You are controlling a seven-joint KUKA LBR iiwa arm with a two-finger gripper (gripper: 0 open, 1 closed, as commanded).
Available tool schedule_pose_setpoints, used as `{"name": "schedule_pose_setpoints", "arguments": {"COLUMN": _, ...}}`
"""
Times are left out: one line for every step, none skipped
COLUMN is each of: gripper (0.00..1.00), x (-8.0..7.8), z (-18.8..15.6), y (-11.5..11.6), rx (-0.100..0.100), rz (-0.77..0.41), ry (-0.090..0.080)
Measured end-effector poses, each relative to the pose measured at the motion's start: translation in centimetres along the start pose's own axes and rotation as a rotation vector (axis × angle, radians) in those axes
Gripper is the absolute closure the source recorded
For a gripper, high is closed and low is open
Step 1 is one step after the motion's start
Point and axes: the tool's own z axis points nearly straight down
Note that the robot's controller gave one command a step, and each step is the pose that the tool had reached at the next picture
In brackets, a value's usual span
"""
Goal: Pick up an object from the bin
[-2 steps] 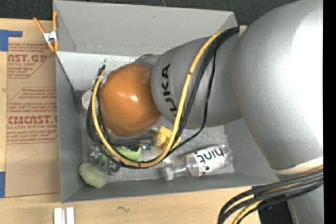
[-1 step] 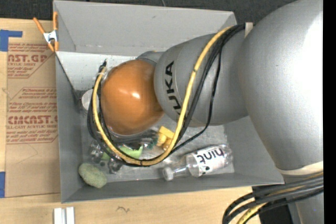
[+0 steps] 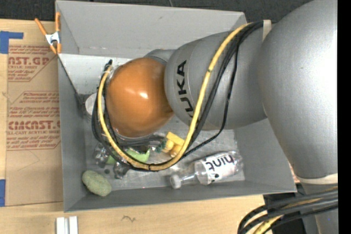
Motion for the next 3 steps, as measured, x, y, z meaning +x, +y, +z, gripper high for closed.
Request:
{"name": "schedule_pose_setpoints", "arguments": {"gripper": 1.0, "x": -0.1, "z": -0.9, "y": 0.0, "rx": 0.002, "rz": 0.0, "ry": -0.003}}
{"name": "schedule_pose_setpoints", "arguments": {"gripper": 1.0, "x": -0.1, "z": -1.4, "y": 0.0, "rx": 0.002, "rz": 0.0, "ry": -0.002}}
{"name": "schedule_pose_setpoints", "arguments": {"gripper": 1.0, "x": 0.0, "z": -2.2, "y": 0.1, "rx": -0.001, "rz": 0.0, "ry": 0.002}}
